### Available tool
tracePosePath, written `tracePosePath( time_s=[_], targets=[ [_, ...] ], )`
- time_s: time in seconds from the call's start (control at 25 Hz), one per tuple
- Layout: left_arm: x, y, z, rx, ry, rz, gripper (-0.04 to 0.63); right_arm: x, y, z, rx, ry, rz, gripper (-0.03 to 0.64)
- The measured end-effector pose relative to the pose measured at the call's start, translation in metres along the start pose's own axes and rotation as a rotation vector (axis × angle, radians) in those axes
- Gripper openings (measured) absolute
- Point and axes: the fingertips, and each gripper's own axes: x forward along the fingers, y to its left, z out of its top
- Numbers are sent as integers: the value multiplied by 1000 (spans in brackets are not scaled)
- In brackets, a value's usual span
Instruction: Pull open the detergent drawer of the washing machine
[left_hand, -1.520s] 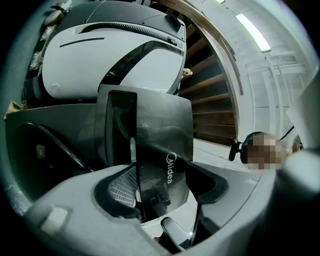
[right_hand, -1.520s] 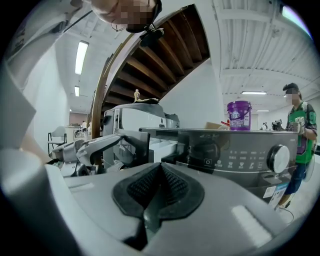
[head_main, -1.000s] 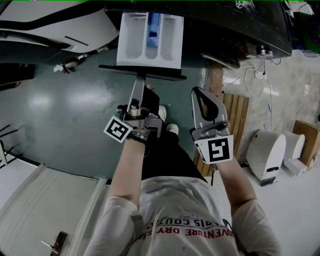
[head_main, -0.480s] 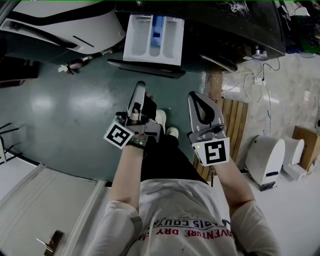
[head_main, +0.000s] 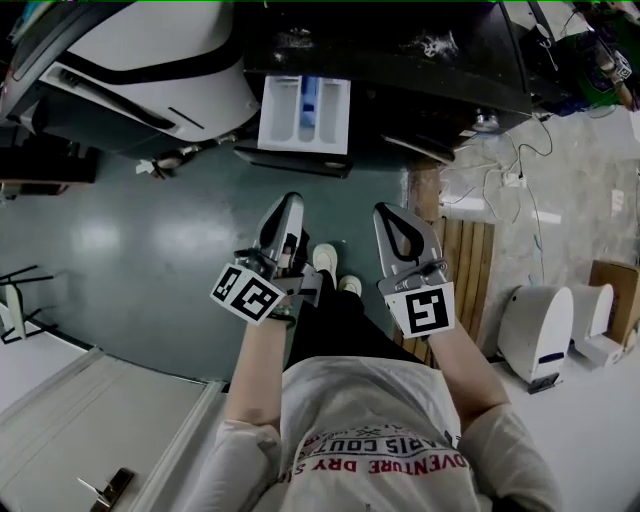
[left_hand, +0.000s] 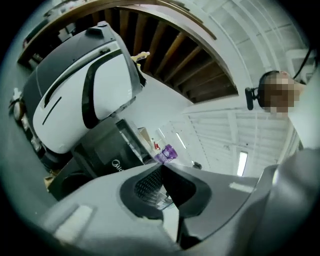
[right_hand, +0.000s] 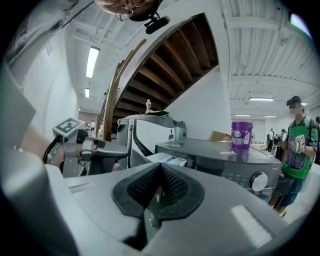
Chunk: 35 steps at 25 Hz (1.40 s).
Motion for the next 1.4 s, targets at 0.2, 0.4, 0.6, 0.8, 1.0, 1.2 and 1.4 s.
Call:
tracePosePath(
  time_s=[0.2,0.4,0.6,0.8,1.0,1.2,1.4],
  targets=[
    [-2,-43,22,170,49,-16,2,-8,-2,37,-21,-48,1,2],
    [-1,-88,41,390,131,-52,2,-17,-4,75,-44,-82,5,2],
    [4,-127,61,541,156,-99,2,-29,-8,111,-54,-123,-3,2],
    [9,-146,88,654,149,-41,3,-39,-19,142,-53,-141,-29,2],
    [12,-170,106,754,151,-60,2,-45,-30,170,-45,-162,-50,2],
    [15,-198,108,826,202,-126,2,-52,-36,190,-49,-184,-50,2],
    [22,-216,103,863,228,-186,3,-56,-39,194,-72,-190,-39,0]
  ],
)
